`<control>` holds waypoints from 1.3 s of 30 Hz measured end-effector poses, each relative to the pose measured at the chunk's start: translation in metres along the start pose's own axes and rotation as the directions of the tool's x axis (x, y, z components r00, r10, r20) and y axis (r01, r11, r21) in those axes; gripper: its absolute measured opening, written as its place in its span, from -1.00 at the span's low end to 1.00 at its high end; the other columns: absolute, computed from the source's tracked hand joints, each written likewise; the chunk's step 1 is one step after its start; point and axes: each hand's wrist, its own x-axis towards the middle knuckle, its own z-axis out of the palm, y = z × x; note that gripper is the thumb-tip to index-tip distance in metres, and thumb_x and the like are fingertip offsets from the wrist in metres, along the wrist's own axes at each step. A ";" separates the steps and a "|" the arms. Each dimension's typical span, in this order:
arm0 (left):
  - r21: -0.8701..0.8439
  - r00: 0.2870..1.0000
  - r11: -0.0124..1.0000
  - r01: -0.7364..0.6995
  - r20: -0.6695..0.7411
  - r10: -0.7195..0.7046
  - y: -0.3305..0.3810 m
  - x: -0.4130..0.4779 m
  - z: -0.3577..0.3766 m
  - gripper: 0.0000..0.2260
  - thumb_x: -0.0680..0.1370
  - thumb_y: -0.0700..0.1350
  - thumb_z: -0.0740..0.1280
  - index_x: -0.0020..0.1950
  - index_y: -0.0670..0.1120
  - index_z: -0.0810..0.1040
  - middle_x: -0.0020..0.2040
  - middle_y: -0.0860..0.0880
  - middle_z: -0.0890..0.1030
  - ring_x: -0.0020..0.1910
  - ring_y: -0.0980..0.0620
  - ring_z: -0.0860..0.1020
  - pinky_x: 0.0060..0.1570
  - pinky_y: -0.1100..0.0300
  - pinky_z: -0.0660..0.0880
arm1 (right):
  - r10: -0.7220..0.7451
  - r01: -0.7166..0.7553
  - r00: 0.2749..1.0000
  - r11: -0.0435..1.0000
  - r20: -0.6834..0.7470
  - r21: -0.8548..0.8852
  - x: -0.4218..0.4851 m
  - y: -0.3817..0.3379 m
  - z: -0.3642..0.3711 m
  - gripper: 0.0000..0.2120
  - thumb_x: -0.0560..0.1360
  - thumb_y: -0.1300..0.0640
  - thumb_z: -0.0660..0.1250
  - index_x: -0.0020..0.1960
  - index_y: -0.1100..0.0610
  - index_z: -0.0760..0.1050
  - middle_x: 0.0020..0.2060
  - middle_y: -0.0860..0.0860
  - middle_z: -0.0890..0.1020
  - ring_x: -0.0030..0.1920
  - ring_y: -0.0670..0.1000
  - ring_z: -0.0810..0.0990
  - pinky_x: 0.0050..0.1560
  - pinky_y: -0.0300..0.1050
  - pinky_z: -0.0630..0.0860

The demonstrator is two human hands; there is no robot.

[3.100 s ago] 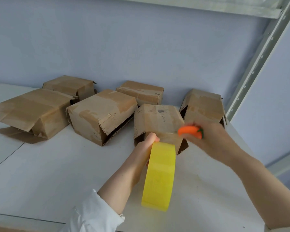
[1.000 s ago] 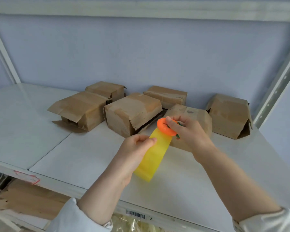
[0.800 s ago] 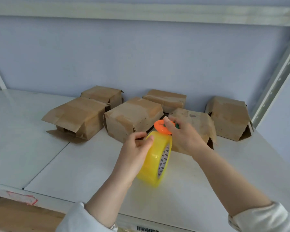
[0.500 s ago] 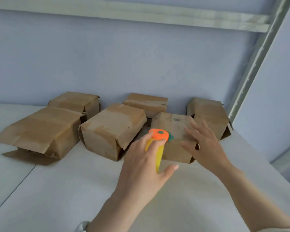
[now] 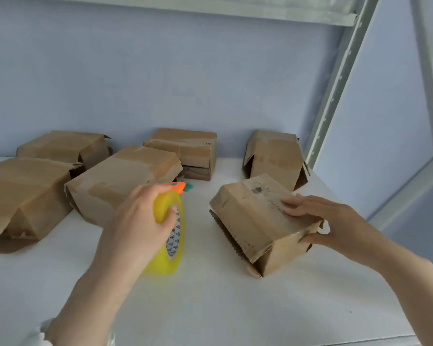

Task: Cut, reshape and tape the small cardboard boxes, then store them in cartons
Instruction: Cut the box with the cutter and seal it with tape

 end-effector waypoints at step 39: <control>0.148 0.873 0.941 -0.303 0.439 0.212 0.105 0.054 0.130 -0.62 0.67 -0.05 -0.09 0.20 -0.15 0.47 0.17 -0.17 0.53 0.17 -0.14 0.45 0.05 0.04 0.31 | 0.223 -0.169 0.969 0.916 0.110 -0.364 0.059 -0.009 0.020 -0.52 0.65 0.00 -0.22 0.53 0.10 0.04 0.52 -0.03 0.10 0.53 -0.03 -0.12 0.50 -0.02 -0.20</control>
